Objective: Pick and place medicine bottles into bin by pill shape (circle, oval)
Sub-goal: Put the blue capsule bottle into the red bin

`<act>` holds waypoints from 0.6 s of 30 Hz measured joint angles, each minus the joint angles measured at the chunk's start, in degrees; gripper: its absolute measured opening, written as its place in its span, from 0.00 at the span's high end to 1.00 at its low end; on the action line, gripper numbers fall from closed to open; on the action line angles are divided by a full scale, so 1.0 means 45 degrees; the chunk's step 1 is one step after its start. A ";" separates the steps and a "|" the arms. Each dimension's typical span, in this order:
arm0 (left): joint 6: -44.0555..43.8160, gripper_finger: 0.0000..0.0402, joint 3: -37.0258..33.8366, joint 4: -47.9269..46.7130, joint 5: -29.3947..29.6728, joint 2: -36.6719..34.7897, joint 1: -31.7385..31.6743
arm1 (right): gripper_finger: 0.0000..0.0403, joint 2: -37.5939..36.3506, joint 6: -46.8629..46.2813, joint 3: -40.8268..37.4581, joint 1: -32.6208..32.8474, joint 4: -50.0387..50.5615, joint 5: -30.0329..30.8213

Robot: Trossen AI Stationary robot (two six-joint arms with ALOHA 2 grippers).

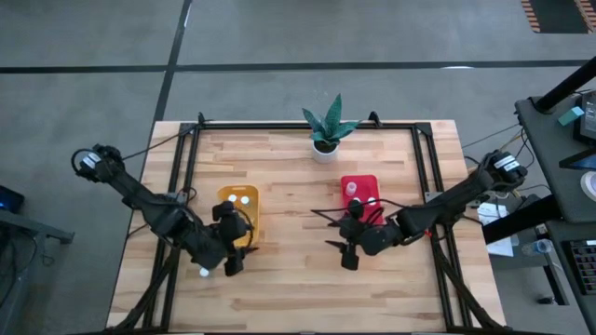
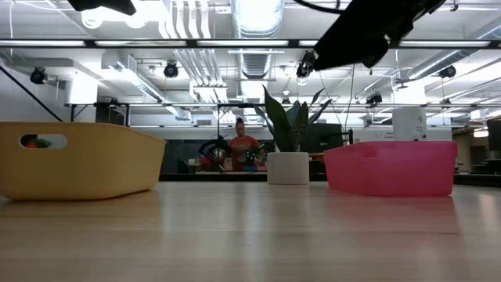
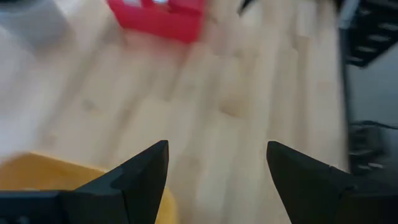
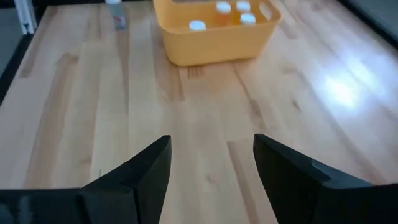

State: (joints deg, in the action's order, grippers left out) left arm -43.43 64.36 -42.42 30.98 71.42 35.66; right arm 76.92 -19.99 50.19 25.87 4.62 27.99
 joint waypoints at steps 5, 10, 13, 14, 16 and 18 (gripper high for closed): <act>-0.2049 0.36 -0.0003 -0.0088 -0.3259 0.0000 -0.0538 | 0.46 -0.0795 0.1448 0.0000 0.0000 -0.0030 0.0019; -0.4778 0.36 -0.0214 -0.0873 -0.6399 0.0000 -0.0661 | 0.46 -0.1568 0.2104 0.0000 0.0000 0.0240 0.0019; -0.6575 0.36 -0.0200 -0.2056 -0.7660 0.0000 -0.0565 | 0.46 -0.2067 0.2530 0.0000 0.0000 0.0398 0.0024; -0.7235 0.36 -0.0214 -0.2376 -0.7923 0.0000 -0.0472 | 0.46 -0.2262 0.2598 0.0000 0.0000 0.0481 0.0024; -0.8607 0.36 -0.0234 -0.2806 -0.8163 0.0001 -0.0208 | 0.46 -0.2547 0.2604 -0.0033 0.0000 0.0416 0.0031; -0.9920 0.36 -0.0253 -0.3126 -0.8207 0.0084 0.0221 | 0.46 -0.2705 0.2606 -0.0193 0.0045 0.0491 0.0034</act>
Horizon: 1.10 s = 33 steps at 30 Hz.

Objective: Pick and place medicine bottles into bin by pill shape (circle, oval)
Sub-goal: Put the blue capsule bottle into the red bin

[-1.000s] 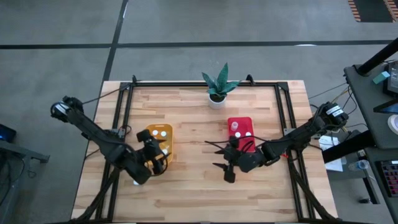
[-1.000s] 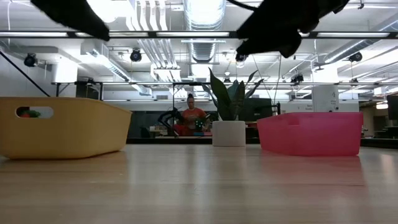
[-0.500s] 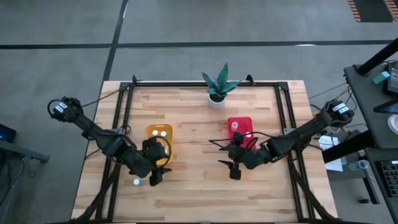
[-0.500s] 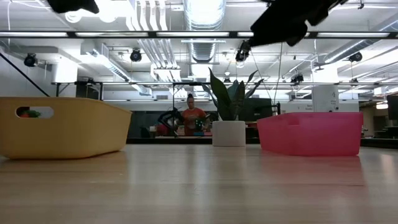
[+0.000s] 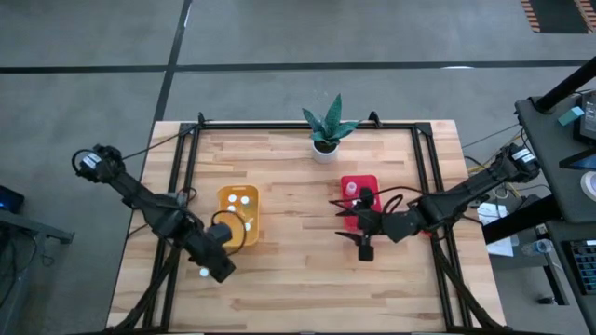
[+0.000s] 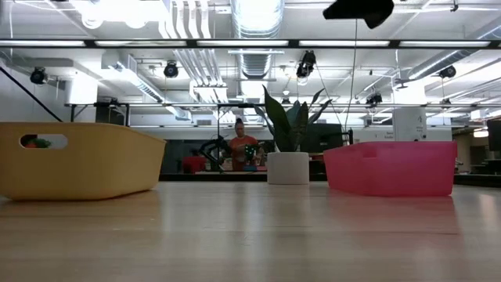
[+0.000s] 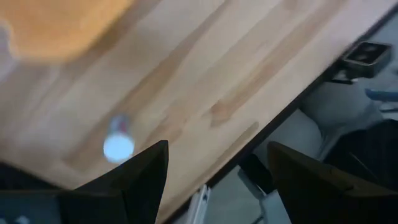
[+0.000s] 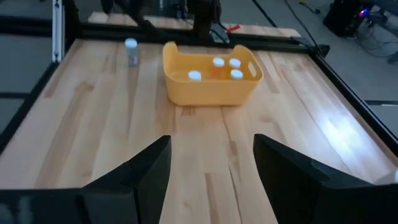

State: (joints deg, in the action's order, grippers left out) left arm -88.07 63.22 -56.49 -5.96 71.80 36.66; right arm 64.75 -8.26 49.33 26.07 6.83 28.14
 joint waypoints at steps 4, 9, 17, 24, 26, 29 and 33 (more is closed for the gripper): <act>-0.1782 0.36 -0.0075 -0.0095 0.0016 0.0427 0.0960 | 0.46 -0.0072 0.0143 -0.0172 0.0042 0.0202 -0.0010; -0.3435 0.36 -0.0126 -0.1031 -0.0337 0.1455 0.1820 | 0.46 -0.0032 0.0165 -0.0172 0.0038 0.0110 -0.0005; -0.3179 0.36 -0.0322 -0.2018 -0.0905 0.2530 0.1926 | 0.46 -0.0028 0.0183 -0.0172 0.0036 0.0025 -0.0005; -0.2686 0.36 -0.0443 -0.1897 -0.0899 0.2708 0.1906 | 0.46 -0.0033 0.0231 -0.0172 0.0033 0.0024 0.0078; -0.2691 0.36 -0.0545 -0.1799 -0.0894 0.2708 0.1909 | 0.46 -0.0033 0.0226 -0.0172 0.0033 0.0024 0.0078; -0.2695 0.36 -0.0775 -0.1555 -0.0881 0.2708 0.1905 | 0.46 -0.0033 0.0226 -0.0172 0.0033 0.0024 0.0078; -0.2695 0.36 -0.1212 -0.0992 -0.0849 0.2708 0.1868 | 0.46 -0.0033 0.0230 -0.0167 0.0033 0.0025 0.0078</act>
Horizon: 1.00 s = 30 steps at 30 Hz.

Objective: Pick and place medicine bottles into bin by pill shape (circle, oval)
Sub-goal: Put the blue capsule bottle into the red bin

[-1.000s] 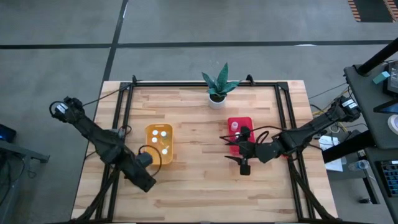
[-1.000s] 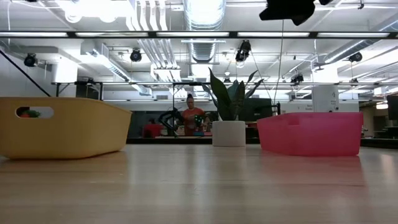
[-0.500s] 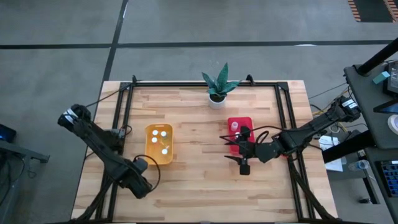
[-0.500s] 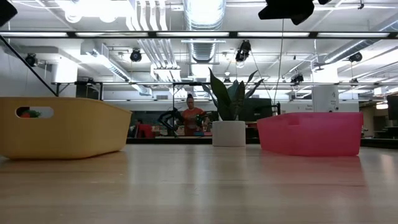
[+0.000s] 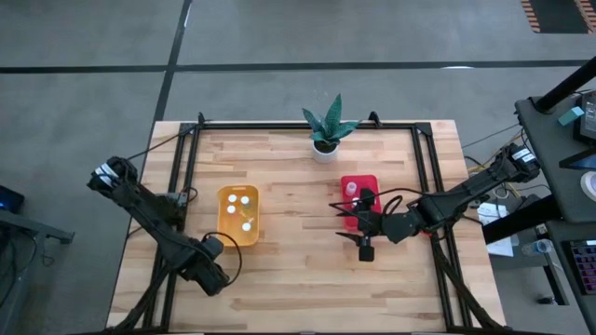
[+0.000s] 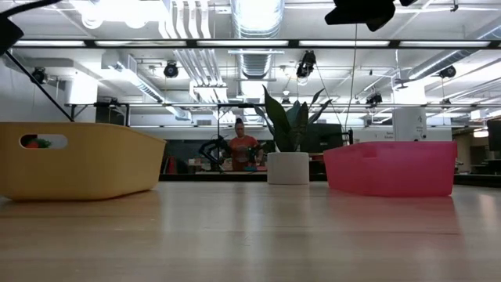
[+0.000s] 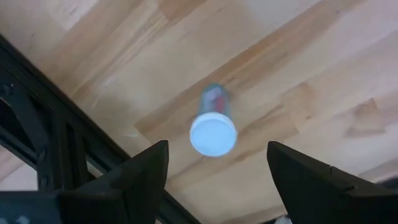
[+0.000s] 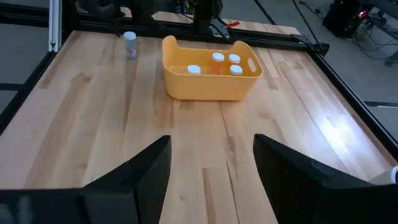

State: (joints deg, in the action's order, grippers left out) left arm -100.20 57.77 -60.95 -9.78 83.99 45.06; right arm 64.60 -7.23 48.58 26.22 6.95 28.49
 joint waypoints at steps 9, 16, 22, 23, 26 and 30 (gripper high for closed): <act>-0.0024 0.36 -0.0494 0.0284 0.0329 0.0000 -0.0020 | 0.46 0.0000 -0.0004 0.0000 0.0000 0.0004 0.0000; -0.0023 0.36 -0.0837 0.1118 0.0338 0.0000 -0.0129 | 0.46 0.0000 -0.0004 0.0000 0.0000 0.0008 0.0000; 0.0015 0.36 -0.0837 0.1113 0.0339 0.0000 -0.0132 | 0.46 0.0000 -0.0004 0.0000 0.0000 0.0008 0.0000; 0.0010 0.36 -0.0837 0.1113 0.0336 0.0000 -0.0132 | 0.46 0.0000 -0.0004 0.0002 0.0000 0.0008 0.0000; 0.0012 0.36 -0.0837 0.1113 0.0333 0.0000 -0.0132 | 0.46 0.0000 -0.0004 0.0005 0.0000 0.0008 0.0000; 0.0019 0.36 -0.0837 0.1113 0.0329 0.0000 -0.0132 | 0.46 0.0000 -0.0004 0.0005 0.0000 0.0008 0.0000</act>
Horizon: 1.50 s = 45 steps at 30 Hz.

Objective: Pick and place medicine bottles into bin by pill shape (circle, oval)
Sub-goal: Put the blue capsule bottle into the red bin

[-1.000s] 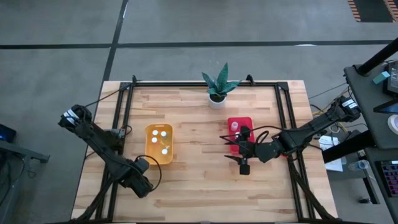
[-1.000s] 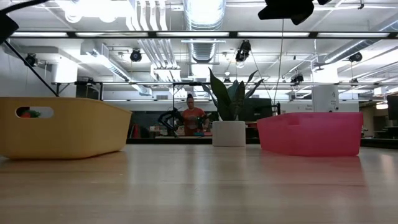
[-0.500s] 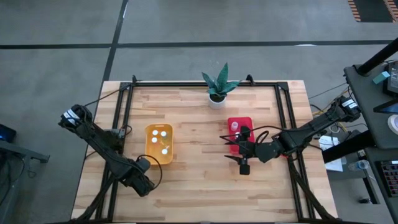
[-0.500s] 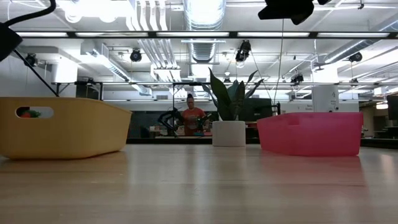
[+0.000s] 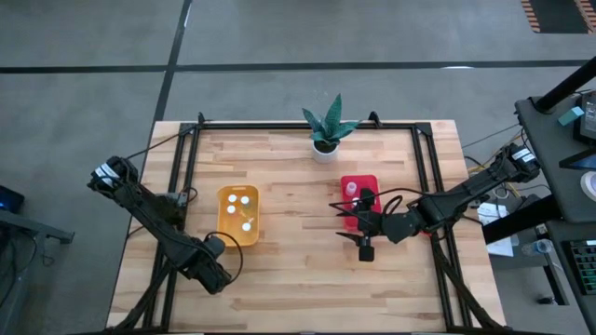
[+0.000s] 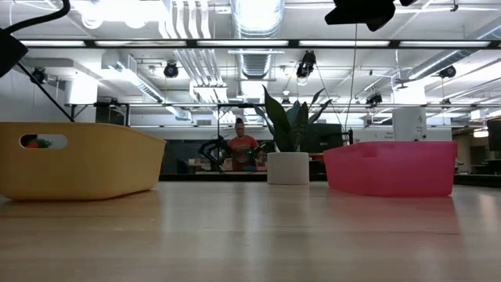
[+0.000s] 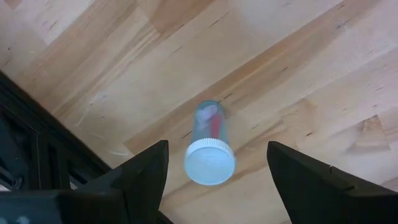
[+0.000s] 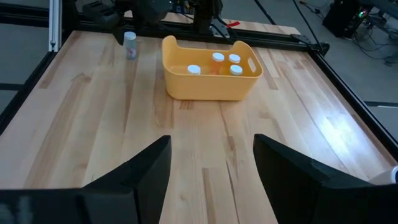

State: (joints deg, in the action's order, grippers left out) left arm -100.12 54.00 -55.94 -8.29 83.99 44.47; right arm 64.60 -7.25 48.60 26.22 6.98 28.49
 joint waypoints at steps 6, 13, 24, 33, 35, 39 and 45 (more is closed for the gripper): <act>0.0065 0.42 0.0000 -0.0005 -0.0384 0.0000 0.0005 | 0.46 0.0000 0.0000 0.0000 0.0000 0.0000 0.0000; 0.0085 0.55 0.0000 -0.0005 -0.0384 0.0000 0.0000 | 0.46 0.0000 0.0000 0.0000 0.0000 0.0001 0.0000; 0.0117 0.67 0.0000 -0.0005 -0.0384 0.0000 0.0000 | 0.46 0.0000 0.0000 0.0000 0.0000 0.0005 0.0000; 0.0350 0.75 0.0000 -0.0010 -0.0389 0.0000 0.0000 | 0.46 0.0000 0.0000 0.0003 0.0003 0.0005 -0.0003; 0.0350 0.75 0.0000 -0.0010 -0.0389 0.0000 0.0000 | 0.46 0.0000 0.0000 0.0005 0.0002 0.0005 0.0000; 0.0445 0.76 0.0000 -0.0010 -0.0389 0.0000 0.0000 | 0.46 0.0000 0.0000 0.0005 0.0000 0.0009 -0.0005; 0.0690 0.76 0.0134 -0.0005 -0.0399 -0.0016 -0.0001 | 0.46 0.0000 0.0000 0.0005 0.0001 0.0010 -0.0005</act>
State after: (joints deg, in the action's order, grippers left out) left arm -97.01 54.60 -55.96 -10.09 83.91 44.46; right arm 64.60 -7.25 48.62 26.22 7.03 28.47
